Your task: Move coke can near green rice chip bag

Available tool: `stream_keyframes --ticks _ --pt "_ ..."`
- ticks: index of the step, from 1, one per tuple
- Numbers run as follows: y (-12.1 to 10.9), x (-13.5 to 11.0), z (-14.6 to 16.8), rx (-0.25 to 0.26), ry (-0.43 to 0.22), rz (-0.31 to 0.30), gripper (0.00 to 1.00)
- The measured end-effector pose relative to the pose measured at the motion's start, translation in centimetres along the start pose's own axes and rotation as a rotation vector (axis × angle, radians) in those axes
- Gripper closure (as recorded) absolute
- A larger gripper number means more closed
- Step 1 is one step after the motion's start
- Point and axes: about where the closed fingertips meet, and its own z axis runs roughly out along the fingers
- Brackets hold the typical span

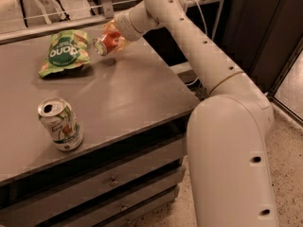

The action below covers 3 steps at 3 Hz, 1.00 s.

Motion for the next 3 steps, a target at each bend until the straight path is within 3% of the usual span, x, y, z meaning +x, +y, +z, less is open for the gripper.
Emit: stream_keyframes --ticks 1,2,3 --pt "-0.53 -0.95 0.14 0.005 -0.055 -0.024 0.13" --pt "-0.88 -1.12 0.12 0.002 -0.060 -0.025 0.00" --pt "-0.92 -1.12 0.10 0.002 -0.060 -0.025 0.00"
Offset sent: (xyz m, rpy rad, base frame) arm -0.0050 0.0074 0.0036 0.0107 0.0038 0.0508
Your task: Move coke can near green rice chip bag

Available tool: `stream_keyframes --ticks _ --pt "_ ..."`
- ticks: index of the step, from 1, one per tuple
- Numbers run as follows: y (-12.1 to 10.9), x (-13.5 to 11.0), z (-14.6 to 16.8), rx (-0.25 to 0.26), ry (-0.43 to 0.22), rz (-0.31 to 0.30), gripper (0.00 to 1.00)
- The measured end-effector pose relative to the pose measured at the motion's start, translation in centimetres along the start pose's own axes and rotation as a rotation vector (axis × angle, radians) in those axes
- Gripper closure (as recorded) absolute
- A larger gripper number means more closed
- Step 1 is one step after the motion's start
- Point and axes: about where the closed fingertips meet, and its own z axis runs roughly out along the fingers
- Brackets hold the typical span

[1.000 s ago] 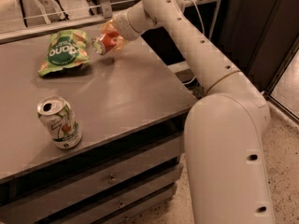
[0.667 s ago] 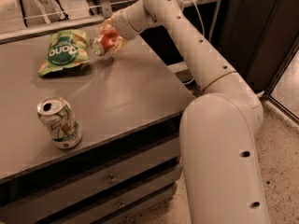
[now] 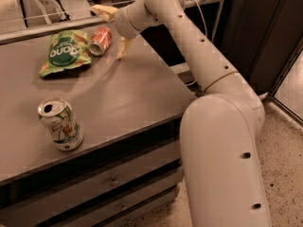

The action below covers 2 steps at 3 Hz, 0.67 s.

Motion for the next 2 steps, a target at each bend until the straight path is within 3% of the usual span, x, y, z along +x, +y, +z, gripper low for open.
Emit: stream_keyframes --ticks 1,2 --pt "-0.02 0.00 -0.01 0.000 0.000 0.000 0.00" --pt "-0.03 0.00 -0.03 0.000 0.000 0.000 0.18"
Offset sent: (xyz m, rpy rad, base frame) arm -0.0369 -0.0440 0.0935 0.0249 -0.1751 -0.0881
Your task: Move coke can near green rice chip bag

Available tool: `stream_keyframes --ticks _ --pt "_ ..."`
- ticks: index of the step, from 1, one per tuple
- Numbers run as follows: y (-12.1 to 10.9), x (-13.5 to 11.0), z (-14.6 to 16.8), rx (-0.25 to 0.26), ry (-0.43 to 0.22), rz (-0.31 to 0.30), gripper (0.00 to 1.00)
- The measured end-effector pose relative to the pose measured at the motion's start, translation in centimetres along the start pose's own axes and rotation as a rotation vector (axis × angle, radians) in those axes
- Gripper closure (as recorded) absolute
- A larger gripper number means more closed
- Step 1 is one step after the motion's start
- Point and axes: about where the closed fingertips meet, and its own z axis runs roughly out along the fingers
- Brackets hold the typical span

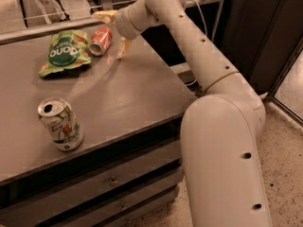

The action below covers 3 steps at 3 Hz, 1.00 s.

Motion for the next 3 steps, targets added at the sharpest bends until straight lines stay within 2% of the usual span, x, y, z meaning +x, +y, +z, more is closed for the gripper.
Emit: stream_keyframes --ticks 1,2,3 --pt "0.0 0.0 0.0 0.000 0.000 0.000 0.42" --pt "-1.7 -0.2 -3.4 0.035 0.063 -0.021 0.64" --pt "-3.4 -0.9 -8.1 0.060 0.162 -0.048 0.63"
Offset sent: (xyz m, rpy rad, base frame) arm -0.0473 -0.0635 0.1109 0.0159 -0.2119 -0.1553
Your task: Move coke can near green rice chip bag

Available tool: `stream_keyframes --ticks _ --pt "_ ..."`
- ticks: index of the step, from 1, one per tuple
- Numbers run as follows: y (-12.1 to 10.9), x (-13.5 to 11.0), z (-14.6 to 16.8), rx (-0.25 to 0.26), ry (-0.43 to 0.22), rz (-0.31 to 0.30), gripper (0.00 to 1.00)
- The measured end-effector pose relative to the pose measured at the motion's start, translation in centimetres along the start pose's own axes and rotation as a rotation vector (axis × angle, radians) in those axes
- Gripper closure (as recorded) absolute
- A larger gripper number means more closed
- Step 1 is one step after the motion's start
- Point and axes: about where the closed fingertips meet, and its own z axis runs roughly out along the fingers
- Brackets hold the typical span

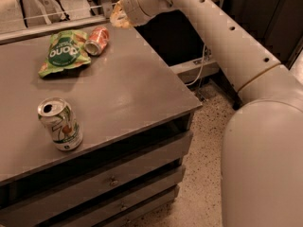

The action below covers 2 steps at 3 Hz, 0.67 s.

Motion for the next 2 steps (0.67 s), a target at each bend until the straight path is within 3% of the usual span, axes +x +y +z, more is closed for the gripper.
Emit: stream_keyframes --ticks 2 --pt "0.07 -0.61 0.43 -0.005 -0.008 -0.005 0.16"
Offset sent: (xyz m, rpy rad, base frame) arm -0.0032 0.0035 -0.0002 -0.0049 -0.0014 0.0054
